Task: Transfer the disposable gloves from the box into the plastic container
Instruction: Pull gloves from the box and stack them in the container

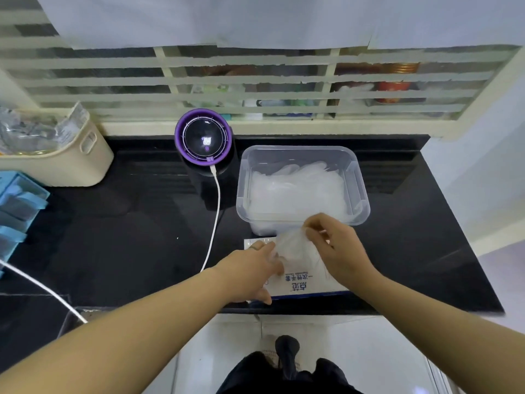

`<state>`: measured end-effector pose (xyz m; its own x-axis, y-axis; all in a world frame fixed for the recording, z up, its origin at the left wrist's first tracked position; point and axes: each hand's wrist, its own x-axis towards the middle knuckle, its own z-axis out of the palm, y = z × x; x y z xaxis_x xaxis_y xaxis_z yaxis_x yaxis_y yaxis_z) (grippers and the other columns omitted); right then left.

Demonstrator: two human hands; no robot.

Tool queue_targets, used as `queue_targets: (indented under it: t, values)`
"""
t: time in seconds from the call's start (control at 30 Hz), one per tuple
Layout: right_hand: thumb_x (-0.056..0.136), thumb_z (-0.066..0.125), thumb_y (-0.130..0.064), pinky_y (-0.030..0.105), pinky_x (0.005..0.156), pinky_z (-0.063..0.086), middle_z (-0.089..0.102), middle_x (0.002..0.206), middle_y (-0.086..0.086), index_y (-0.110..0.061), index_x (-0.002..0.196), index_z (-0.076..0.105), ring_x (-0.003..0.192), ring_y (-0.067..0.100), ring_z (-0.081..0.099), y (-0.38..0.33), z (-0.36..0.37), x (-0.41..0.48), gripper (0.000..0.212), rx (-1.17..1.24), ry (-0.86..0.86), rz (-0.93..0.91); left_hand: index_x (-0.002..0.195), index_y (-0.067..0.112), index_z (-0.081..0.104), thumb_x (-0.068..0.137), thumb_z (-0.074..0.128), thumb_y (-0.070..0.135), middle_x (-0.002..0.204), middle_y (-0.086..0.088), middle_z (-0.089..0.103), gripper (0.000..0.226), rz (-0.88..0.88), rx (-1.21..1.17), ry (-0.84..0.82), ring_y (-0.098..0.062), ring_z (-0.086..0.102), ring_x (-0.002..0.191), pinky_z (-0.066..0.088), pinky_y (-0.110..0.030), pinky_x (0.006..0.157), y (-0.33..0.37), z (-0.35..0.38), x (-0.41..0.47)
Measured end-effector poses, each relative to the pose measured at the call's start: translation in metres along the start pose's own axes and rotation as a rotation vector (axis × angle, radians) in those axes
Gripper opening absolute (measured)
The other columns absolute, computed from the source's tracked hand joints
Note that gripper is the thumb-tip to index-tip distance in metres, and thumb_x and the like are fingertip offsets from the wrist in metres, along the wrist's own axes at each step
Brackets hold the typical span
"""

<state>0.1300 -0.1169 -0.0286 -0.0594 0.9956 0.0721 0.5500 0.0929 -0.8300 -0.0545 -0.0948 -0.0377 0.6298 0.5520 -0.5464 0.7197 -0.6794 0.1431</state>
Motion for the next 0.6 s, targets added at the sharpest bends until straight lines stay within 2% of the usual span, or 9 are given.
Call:
queue_targets:
  t: [0.1, 0.17, 0.27, 0.33, 0.4, 0.47, 0.5, 0.57, 0.6]
  values:
    - [0.095, 0.052, -0.010, 0.006, 0.071, 0.044, 0.059, 0.083, -0.016, -0.029, 0.087, 0.054, 0.081, -0.003, 0.057, -0.029, -0.017, 0.016, 0.020, 0.117, 0.142, -0.028, 0.139, 0.028, 0.043, 0.086, 0.066, 0.046, 0.142, 0.000, 0.027, 0.061, 0.036, 0.019, -0.011, -0.021, 0.030, 0.130, 0.049, -0.042, 0.093, -0.006, -0.003, 0.003]
    - [0.094, 0.054, -0.009, 0.007, 0.071, 0.044, 0.059, 0.083, -0.017, -0.024, 0.089, 0.057, 0.078, -0.005, 0.056, -0.045, -0.029, 0.031, 0.016, 0.134, 0.201, -0.084, 0.139, 0.031, 0.045, 0.085, 0.066, 0.048, 0.142, 0.004, 0.029, 0.060, 0.059, -0.046, -0.012, -0.018, 0.032, 0.131, 0.046, -0.040, 0.096, -0.011, -0.006, 0.004]
    - [0.094, 0.054, -0.012, 0.006, 0.072, 0.043, 0.059, 0.084, -0.019, -0.022, 0.093, 0.060, 0.077, -0.007, 0.054, -0.060, -0.044, 0.052, 0.012, 0.061, 0.194, -0.123, 0.139, 0.035, 0.046, 0.086, 0.065, 0.048, 0.144, 0.013, 0.036, 0.058, 0.061, -0.258, -0.033, -0.010, 0.037, 0.131, 0.036, -0.032, 0.107, -0.022, -0.021, 0.000]
    - [0.094, 0.055, -0.015, 0.005, 0.073, 0.043, 0.059, 0.083, -0.019, -0.024, 0.093, 0.061, 0.077, -0.008, 0.054, -0.063, -0.052, 0.059, 0.010, -0.020, 0.174, -0.138, 0.136, 0.036, 0.049, 0.085, 0.067, 0.048, 0.139, 0.017, 0.046, 0.055, 0.024, -0.458, -0.027, -0.001, 0.044, 0.124, 0.034, -0.023, 0.105, -0.031, -0.042, -0.007]
    - [0.094, 0.056, -0.017, 0.001, 0.074, 0.040, 0.058, 0.084, -0.021, -0.024, 0.094, 0.062, 0.076, -0.012, 0.053, -0.067, -0.058, 0.064, 0.009, -0.096, 0.147, -0.168, 0.131, 0.036, 0.054, 0.085, 0.068, 0.043, 0.131, 0.018, 0.056, 0.048, 0.016, -0.710, 0.005, 0.005, 0.054, 0.113, 0.040, -0.020, 0.101, -0.039, -0.067, -0.019]
    - [0.093, 0.056, -0.017, -0.002, 0.075, 0.037, 0.057, 0.084, -0.021, -0.022, 0.095, 0.063, 0.078, -0.012, 0.052, -0.072, -0.063, 0.066, 0.009, -0.174, 0.103, -0.217, 0.129, 0.026, 0.055, 0.082, 0.069, 0.037, 0.126, 0.012, 0.062, 0.049, 0.068, -1.133, 0.048, -0.003, 0.061, 0.112, 0.048, -0.028, 0.100, -0.049, -0.085, -0.032]
    - [0.093, 0.057, -0.017, 0.000, 0.076, 0.038, 0.057, 0.085, -0.019, -0.020, 0.096, 0.065, 0.079, -0.009, 0.052, -0.075, -0.065, 0.067, 0.009, -0.230, 0.086, -0.262, 0.126, 0.020, 0.058, 0.075, 0.073, 0.042, 0.124, 0.005, 0.064, 0.057, 0.091, -1.392, 0.069, -0.011, 0.063, 0.112, 0.050, -0.033, 0.098, -0.055, -0.091, -0.036]
    - [0.093, 0.056, -0.021, 0.015, 0.079, 0.042, 0.058, 0.088, -0.012, -0.016, 0.096, 0.068, 0.080, 0.004, 0.053, -0.080, -0.067, 0.069, 0.013, -0.393, 0.056, -0.401, 0.116, 0.009, 0.065, 0.056, 0.081, 0.059, 0.117, -0.009, 0.067, 0.079, 0.186, -1.793, 0.081, -0.022, 0.065, 0.108, 0.052, -0.039, 0.095, -0.068, -0.100, -0.041]
    - [0.093, 0.053, -0.025, 0.024, 0.078, 0.044, 0.060, 0.090, -0.008, -0.015, 0.095, 0.069, 0.082, 0.010, 0.053, -0.081, -0.068, 0.071, 0.019, -0.485, 0.038, -0.472, 0.116, 0.006, 0.066, 0.054, 0.081, 0.064, 0.116, -0.013, 0.067, 0.086, 0.237, -1.874, 0.080, -0.024, 0.065, 0.106, 0.052, -0.039, 0.094, -0.071, -0.103, -0.041]
